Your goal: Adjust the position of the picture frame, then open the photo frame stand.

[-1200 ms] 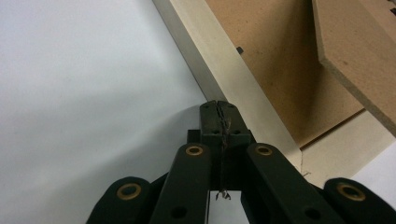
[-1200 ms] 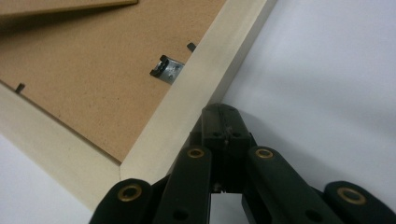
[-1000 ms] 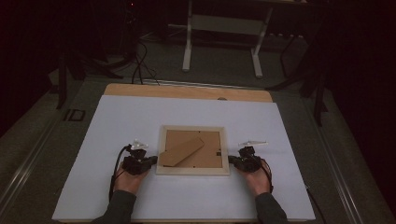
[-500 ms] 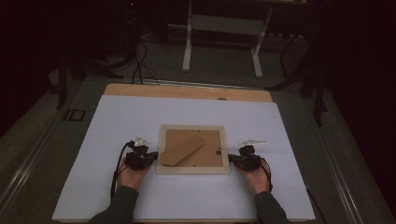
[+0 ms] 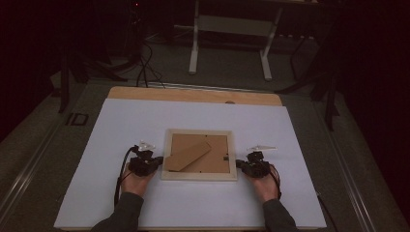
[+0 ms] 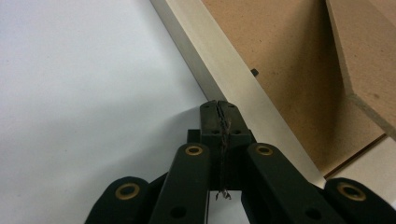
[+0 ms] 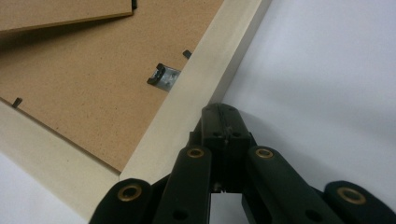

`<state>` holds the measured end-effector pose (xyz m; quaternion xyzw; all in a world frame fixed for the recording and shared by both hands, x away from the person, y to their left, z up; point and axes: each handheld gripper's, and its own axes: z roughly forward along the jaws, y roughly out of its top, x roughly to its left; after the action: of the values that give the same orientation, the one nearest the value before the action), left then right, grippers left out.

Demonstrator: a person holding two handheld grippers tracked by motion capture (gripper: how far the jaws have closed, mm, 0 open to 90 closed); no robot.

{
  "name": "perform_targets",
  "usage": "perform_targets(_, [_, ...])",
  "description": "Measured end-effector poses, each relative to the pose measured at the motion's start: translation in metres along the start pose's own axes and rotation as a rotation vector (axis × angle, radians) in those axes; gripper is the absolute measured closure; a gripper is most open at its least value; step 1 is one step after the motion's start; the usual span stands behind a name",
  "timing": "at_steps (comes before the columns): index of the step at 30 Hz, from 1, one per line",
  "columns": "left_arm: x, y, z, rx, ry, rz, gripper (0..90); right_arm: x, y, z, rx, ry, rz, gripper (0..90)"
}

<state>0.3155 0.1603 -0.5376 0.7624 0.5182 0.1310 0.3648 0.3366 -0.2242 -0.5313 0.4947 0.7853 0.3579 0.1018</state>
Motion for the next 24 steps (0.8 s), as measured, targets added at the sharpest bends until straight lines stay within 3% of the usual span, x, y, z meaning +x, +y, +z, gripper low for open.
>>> perform_targets(2, [0.001, 0.0, -0.001, -0.003, 0.006, 0.001, 83.7, 0.0, 0.0, 0.0, -0.005, -0.004, -0.021, 88.7])
perform_targets(3, [0.002, 0.0, -0.002, -0.001, 0.004, -0.002, 81.6, 0.001, 0.0, -0.001, -0.009, -0.019, -0.034, 84.1])
perform_targets(5, [0.003, 0.0, -0.003, 0.001, 0.008, -0.002, 80.3, 0.0, 0.0, -0.003, -0.013, -0.056, -0.05, 83.3])
perform_targets(8, [0.004, -0.001, -0.006, -0.007, 0.011, -0.006, 79.3, -0.003, 0.001, -0.009, -0.034, -0.075, -0.043, 83.2])
perform_targets(14, [0.004, -0.001, -0.01, -0.031, 0.025, -0.002, 77.3, -0.009, 0.0, -0.016, -0.062, -0.072, -0.032, 79.5])
perform_targets(24, [0.005, 0.001, -0.018, -0.062, 0.008, -0.021, 73.8, -0.01, 0.001, -0.019, -0.077, -0.06, -0.045, 74.8])
